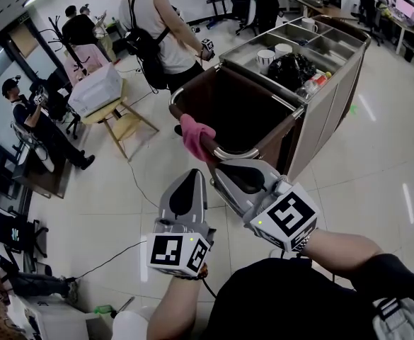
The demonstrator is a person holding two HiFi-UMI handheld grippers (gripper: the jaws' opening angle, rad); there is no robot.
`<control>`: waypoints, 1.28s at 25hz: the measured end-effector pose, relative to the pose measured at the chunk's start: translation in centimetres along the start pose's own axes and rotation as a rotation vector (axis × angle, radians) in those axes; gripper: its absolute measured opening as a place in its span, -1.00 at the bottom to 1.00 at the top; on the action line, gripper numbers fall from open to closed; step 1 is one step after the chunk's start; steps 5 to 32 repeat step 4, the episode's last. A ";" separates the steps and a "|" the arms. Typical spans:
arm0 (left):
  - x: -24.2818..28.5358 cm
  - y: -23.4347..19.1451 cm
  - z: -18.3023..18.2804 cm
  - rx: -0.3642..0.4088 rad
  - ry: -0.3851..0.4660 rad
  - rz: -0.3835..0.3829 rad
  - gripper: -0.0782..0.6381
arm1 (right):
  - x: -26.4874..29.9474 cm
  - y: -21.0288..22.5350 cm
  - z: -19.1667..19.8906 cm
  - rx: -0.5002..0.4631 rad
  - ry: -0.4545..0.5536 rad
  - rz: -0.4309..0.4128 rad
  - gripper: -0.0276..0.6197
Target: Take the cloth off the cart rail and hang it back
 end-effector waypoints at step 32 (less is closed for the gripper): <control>0.0 -0.1 0.7 0.002 -0.002 0.003 -0.77 | 0.2 -0.1 0.9 0.007 -0.013 0.003 -0.91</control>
Point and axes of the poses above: the fingertips, and each gripper's own axes: x forward along the fingers, y to its right, z out of its underside, the point moved 2 cm from there along -x, backward along the fingers, and after that the axes turned 10 degrees about -y, right-handed, at the moved point
